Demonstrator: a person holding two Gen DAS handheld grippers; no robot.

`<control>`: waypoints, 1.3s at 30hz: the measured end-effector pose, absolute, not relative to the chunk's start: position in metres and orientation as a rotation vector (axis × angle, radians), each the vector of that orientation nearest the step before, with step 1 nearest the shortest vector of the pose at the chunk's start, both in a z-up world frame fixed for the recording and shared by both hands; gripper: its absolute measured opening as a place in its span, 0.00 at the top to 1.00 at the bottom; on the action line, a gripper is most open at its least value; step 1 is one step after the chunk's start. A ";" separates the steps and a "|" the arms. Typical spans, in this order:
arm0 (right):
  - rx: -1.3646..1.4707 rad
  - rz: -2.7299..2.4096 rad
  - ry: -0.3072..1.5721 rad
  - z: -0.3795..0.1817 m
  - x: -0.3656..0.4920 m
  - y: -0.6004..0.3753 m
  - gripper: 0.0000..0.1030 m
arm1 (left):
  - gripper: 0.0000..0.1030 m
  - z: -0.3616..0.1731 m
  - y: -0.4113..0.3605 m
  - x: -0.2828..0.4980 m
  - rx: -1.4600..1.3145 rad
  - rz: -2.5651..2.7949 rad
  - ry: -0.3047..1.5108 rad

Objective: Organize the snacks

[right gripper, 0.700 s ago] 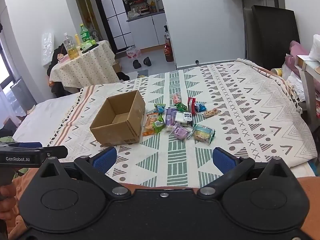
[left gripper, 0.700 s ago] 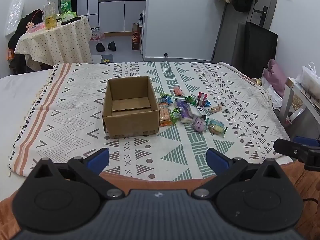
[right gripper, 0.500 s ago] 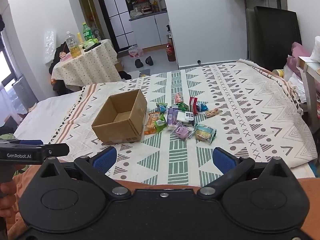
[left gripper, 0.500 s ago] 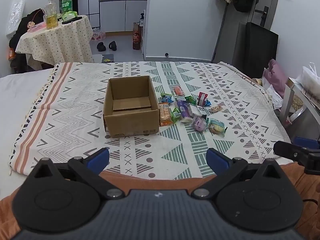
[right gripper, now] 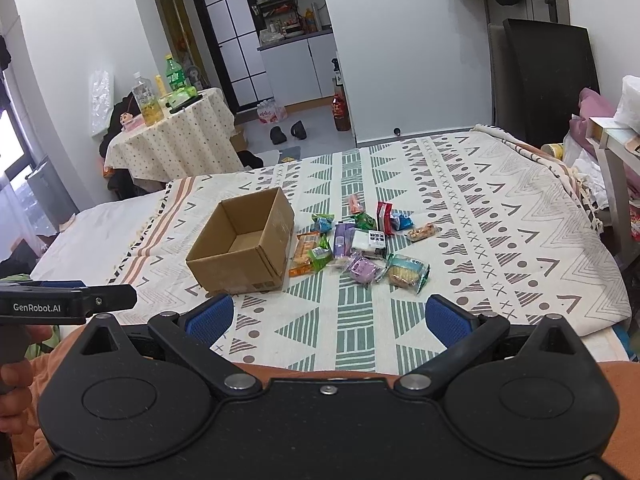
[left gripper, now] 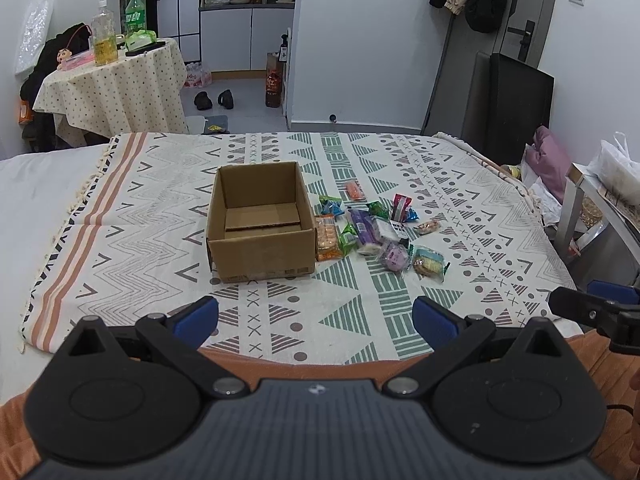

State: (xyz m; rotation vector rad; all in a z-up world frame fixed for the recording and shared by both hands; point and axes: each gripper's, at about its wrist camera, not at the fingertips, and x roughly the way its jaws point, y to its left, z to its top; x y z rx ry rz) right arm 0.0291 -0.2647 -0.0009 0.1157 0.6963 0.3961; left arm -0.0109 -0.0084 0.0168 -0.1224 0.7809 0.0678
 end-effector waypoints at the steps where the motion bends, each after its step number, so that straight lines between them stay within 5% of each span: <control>1: 0.116 0.396 0.693 0.000 0.028 -0.265 0.00 | 0.00 0.018 -0.009 -0.010 -0.123 0.068 0.778; 39: 0.084 0.394 0.696 0.011 0.028 -0.261 0.00 | 0.00 0.030 -0.010 -0.012 -0.127 0.059 0.758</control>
